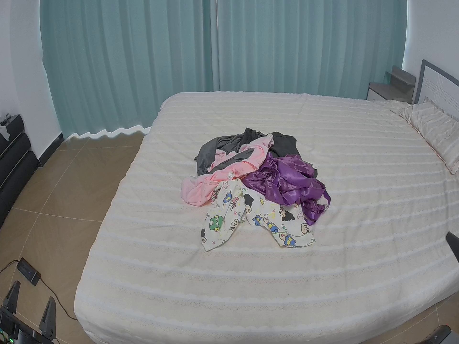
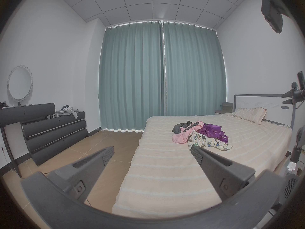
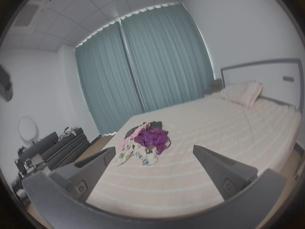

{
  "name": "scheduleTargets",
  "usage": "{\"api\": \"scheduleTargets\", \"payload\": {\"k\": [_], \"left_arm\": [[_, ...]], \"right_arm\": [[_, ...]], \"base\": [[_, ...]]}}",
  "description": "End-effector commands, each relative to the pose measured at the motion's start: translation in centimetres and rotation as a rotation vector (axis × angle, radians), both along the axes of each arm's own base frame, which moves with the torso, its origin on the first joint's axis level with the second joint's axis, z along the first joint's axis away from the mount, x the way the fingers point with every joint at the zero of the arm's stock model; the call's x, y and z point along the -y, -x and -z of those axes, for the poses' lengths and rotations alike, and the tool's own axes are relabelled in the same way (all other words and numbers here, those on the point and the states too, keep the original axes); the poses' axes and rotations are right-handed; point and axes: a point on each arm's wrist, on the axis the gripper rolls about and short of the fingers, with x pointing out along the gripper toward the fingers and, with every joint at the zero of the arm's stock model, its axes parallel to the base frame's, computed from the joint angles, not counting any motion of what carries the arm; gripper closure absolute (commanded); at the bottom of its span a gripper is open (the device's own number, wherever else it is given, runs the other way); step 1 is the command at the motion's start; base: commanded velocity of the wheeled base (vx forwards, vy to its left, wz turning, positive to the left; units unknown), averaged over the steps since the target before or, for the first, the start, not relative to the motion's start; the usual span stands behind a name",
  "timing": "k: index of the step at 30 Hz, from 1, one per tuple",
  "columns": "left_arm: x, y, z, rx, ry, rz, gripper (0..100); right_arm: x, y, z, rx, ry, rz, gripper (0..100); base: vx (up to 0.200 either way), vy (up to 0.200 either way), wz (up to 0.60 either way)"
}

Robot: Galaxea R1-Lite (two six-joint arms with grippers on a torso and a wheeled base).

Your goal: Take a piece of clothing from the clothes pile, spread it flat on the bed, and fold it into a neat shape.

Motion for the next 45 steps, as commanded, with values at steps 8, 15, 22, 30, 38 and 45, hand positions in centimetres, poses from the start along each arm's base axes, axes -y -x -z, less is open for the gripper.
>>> {"api": "scheduleTargets", "payload": {"k": [8,15,22,30,38,45], "left_arm": [[0.0,0.0,0.5,0.001,0.0,0.0,0],[0.0,0.0,0.5,0.001,0.0,0.0,0],[0.0,0.0,0.5,0.001,0.0,0.0,0],[0.0,0.0,0.5,0.001,0.0,0.0,0],[0.0,0.0,0.5,0.001,0.0,0.0,0],[0.0,0.0,0.5,0.001,0.0,0.0,0]], "right_arm": [[-4.2,-20.0,6.9,-0.6,-0.379,0.033,0],[-7.3,-24.9,9.6,-0.677,-0.485,0.071,0],[-9.6,-29.5,12.3,-0.704,-0.579,0.172,0],[-14.0,-32.4,16.1,-0.716,-0.536,0.209,0],[-15.0,-33.5,18.6,-0.754,-0.504,0.219,0],[-15.0,-33.5,20.3,-0.791,-0.482,0.231,0]], "base": [[0.0,0.0,0.0],[0.0,0.0,0.0],[0.0,0.0,0.0],[0.0,0.0,0.0],[0.0,0.0,0.0],[0.0,0.0,0.0]]}}
